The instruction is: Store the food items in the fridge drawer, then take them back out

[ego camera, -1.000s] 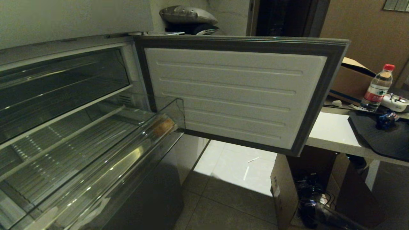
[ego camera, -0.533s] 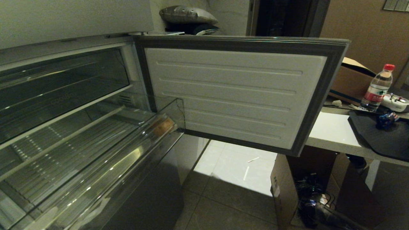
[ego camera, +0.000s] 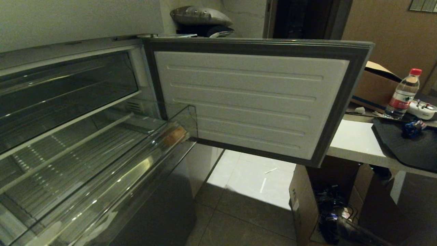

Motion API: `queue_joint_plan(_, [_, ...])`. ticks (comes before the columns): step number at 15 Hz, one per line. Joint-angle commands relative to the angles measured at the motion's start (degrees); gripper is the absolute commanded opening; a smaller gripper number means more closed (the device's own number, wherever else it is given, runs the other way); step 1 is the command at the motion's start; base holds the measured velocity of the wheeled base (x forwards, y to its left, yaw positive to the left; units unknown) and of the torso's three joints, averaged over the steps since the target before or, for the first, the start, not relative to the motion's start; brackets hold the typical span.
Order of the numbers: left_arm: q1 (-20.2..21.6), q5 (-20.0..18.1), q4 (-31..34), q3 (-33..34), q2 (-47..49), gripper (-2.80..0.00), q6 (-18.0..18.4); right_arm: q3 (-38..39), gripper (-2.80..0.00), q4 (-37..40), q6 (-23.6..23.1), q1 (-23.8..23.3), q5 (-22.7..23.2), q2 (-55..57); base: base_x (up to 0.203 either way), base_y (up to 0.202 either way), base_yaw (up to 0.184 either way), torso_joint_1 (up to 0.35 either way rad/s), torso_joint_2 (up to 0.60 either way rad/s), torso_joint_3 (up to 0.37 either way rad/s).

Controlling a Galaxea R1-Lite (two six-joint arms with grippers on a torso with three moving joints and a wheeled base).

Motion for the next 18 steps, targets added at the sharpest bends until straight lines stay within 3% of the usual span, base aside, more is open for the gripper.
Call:
queue_joint_plan(1, [0.0, 0.0, 0.0, 0.0, 0.0, -2.80, 0.0, 9.9, -2.80, 0.5, 0.0, 1.7, 0.4, -14.8, 0.000, 0.000, 0.000, 0.000, 0.00, 0.000])
queue_joint_plan(6, [0.0, 0.0, 0.0, 0.0, 0.0, -2.80, 0.0, 38.3, -2.80, 2.7, 0.2, 7.7, 7.5, -48.4, 0.000, 0.000, 0.000, 0.000, 0.00, 0.000])
queue_joint_plan(9, [0.0, 0.0, 0.0, 0.0, 0.0, -2.80, 0.0, 53.2, -2.80, 3.7, -0.2, 18.9, 11.5, -68.5, 0.000, 0.000, 0.000, 0.000, 0.00, 0.000])
queue_joint_plan(11, [0.0, 0.0, 0.0, 0.0, 0.0, -2.80, 0.0, 58.7, -2.80, 7.3, -1.3, 29.5, 11.0, -81.1, 0.000, 0.000, 0.000, 0.000, 0.00, 0.000])
queue_joint_plan(13, [0.0, 0.0, 0.0, 0.0, 0.0, -2.80, 0.0, 61.4, -2.80, 16.7, -2.1, 36.9, 7.8, -93.1, 0.000, 0.000, 0.000, 0.000, 0.00, 0.000])
queue_joint_plan(15, [0.0, 0.0, 0.0, 0.0, 0.1, -2.80, 0.0, 63.0, -2.80, 29.4, -2.5, 40.2, 5.7, -102.5, 0.000, 0.000, 0.000, 0.000, 0.00, 0.000])
queue_joint_plan(18, [0.0, 0.0, 0.0, 0.0, 0.0, -2.80, -0.1, 63.8, -2.80, 34.5, -2.3, 41.2, 4.5, -114.0, 0.000, 0.000, 0.000, 0.000, 0.00, 0.000])
